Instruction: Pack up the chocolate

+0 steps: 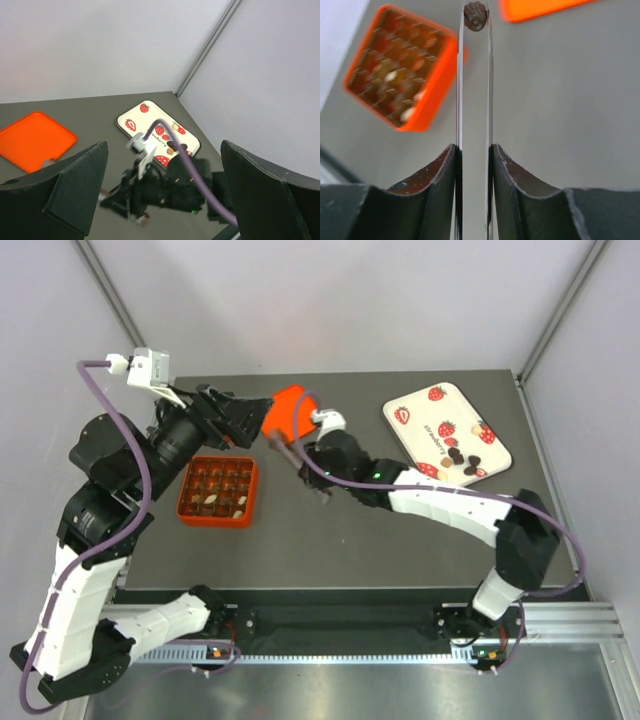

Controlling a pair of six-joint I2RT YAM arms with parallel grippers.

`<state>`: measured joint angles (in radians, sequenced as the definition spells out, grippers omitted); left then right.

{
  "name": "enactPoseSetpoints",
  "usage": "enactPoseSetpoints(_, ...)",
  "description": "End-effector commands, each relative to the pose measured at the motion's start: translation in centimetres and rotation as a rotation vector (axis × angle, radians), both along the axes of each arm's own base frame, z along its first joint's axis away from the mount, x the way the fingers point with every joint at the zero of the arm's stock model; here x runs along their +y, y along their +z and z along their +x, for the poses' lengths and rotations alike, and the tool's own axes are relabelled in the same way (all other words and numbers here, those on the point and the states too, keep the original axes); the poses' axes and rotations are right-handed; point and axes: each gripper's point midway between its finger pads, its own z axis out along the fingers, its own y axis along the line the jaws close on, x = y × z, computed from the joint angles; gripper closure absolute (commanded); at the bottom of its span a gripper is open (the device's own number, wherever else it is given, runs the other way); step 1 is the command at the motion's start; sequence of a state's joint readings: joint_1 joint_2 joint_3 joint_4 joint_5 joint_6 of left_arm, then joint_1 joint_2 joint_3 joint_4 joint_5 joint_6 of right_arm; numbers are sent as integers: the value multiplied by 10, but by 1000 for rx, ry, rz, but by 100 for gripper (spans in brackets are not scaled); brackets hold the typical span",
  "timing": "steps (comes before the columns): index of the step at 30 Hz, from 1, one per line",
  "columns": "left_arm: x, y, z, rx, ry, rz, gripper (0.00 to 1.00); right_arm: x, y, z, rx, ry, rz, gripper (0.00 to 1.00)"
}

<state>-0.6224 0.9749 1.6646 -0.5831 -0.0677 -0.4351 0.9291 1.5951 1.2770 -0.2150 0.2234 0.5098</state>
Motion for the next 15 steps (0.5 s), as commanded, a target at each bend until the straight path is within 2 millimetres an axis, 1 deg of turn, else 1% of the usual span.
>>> enactPoseSetpoints(1, 9, 25, -9, -76, 10, -30, 1, 75, 52, -19, -111, 146, 172, 69)
enactPoseSetpoints(2, 10, 24, -9, -75, 12, -28, 1, 86, 47, -21, -114, 165, 161, 69)
enactPoseSetpoints(3, 11, 24, -9, -75, 15, -25, 1, 93, 44, -26, -119, 183, 153, 69)
enactPoseSetpoints(4, 12, 24, -11, -78, 17, -27, 1, 101, 41, -35, -125, 210, 142, 69)
enactPoseSetpoints(7, 15, 22, -12, -79, 26, -27, 1, 115, 26, -42, -125, 242, 109, 68)
enactPoseSetpoints(8, 16, 22, -13, -80, 28, -28, 1, 119, 17, -41, -118, 246, 89, 68)
enactPoseSetpoints(9, 15, 18, -11, -74, 29, -24, 1, 121, 12, -42, -116, 252, 77, 68)
enactPoseSetpoints(10, 16, 18, -13, -79, 30, -30, 1, 122, 9, -41, -122, 252, 62, 68)
enactPoseSetpoints(11, 16, 16, -12, -74, 30, -29, 1, 123, 1, -40, -112, 247, 39, 68)
enactPoseSetpoints(15, 17, 11, -11, -65, 41, -18, 1, 123, -9, -39, -104, 240, 7, 68)
